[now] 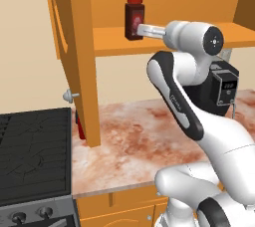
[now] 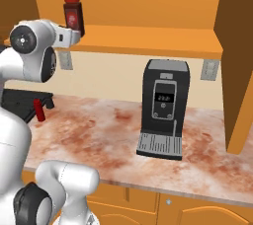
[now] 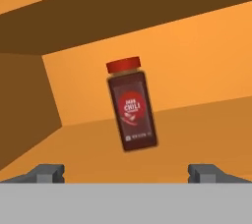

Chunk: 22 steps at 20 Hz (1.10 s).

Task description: Collect the paprika, ketchup, and shaker from the cabinet and place them next to the stove.

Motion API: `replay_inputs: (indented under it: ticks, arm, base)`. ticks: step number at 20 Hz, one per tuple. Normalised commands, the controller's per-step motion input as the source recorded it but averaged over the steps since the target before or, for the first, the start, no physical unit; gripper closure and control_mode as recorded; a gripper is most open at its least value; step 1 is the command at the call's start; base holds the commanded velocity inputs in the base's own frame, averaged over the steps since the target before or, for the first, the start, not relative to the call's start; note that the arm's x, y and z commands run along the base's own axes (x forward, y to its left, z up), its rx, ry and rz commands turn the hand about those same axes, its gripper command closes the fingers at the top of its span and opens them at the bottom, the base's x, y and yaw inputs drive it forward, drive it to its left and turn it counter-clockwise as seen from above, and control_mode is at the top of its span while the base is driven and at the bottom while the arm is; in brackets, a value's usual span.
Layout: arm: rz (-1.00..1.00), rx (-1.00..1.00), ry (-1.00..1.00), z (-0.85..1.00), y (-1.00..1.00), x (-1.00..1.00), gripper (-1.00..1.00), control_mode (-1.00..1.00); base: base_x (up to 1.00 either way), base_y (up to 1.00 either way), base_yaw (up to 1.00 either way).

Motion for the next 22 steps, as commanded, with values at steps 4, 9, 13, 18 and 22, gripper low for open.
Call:
replay_inputs:
  ticks: [4,9,13,18,22]
  arm:
    - [0.05,-0.03,0.0,0.1,0.0,0.28,-1.0,-1.0]
    - [0.03,-0.12,0.0,0.15,0.0,0.19,-1.0,-1.0]
    - [0.01,-0.16,-0.02,0.15,0.0,0.12,-1.0,-1.0]
    - [0.0,-0.06,0.0,0.04,0.0,0.06,-1.0,-1.0]
    - [0.0,0.0,0.0,0.0,0.0,0.1,-1.0,-1.0]
  base:
    - [0.0,0.0,0.0]
    - [0.0,0.0,0.0]
    - [0.0,0.0,0.0]
    - [0.0,0.0,0.0]
    - [0.0,0.0,0.0]
